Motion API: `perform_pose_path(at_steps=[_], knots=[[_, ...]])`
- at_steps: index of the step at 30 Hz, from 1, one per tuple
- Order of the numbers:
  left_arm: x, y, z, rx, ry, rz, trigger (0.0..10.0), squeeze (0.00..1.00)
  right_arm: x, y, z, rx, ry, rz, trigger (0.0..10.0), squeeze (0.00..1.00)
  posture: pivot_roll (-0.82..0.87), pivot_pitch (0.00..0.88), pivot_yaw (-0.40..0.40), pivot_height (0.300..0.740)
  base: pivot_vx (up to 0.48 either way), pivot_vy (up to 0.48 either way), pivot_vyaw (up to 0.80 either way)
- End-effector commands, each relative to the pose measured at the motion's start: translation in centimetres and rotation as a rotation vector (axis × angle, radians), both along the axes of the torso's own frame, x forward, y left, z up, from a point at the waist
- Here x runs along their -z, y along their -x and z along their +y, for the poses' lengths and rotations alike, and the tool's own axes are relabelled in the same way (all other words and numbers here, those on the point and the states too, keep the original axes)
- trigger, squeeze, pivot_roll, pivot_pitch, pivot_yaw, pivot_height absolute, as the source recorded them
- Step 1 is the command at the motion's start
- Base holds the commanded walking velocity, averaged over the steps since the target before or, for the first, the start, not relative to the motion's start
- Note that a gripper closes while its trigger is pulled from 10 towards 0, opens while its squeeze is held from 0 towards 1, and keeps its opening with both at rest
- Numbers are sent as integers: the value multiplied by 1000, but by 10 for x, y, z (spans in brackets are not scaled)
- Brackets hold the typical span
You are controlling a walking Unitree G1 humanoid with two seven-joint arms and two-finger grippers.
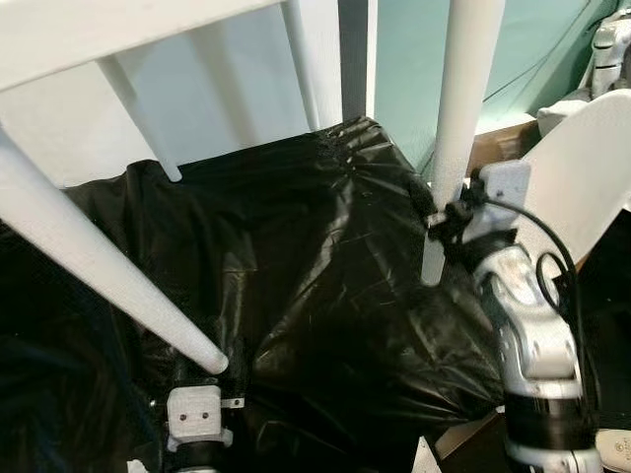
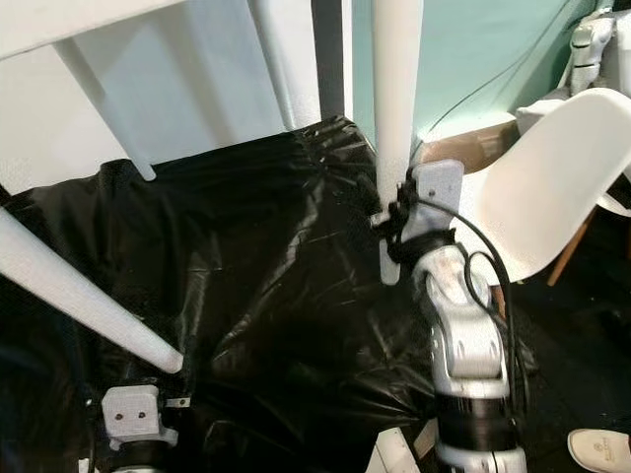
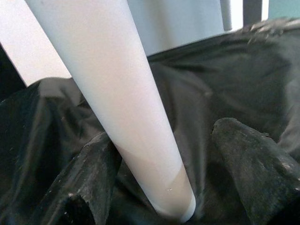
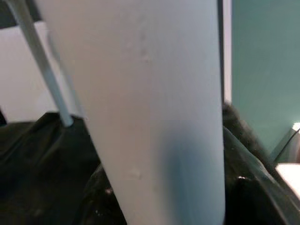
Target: Building children table
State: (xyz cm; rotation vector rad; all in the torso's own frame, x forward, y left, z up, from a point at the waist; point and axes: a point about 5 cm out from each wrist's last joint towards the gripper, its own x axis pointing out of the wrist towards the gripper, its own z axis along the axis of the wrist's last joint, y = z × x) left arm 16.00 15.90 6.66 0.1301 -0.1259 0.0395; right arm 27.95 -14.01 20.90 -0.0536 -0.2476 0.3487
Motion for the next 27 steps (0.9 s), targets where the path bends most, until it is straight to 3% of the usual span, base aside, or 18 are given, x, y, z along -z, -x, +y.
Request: perform_pose_path(at_steps=[1,8,9,13,21,27], knots=[[-4,-3,-10,55,-14,-22,10000,0,-2,12,22,-199,-55,3,0,318,-70,0,82,740,0,0,0],[-20,-9,-5,21,8,-80,10000,0,26,24,14,-231,-99,83,0,314,-67,0,80,740,0,0,0],[-37,-16,-5,16,30,-140,10000,0,39,25,12,-220,-105,128,0,310,-63,0,82,740,0,0,0],[-52,-21,-5,0,49,-188,10000,0,49,30,13,-245,-123,180,0,314,-60,0,83,740,0,0,0],[-47,-16,1,-53,29,-167,10000,0,61,43,10,-301,-147,228,0,314,-49,0,86,740,0,0,0],[-37,-8,7,-81,-5,-120,10000,0,57,60,5,-395,-102,219,0,318,-52,0,89,740,0,0,0]])
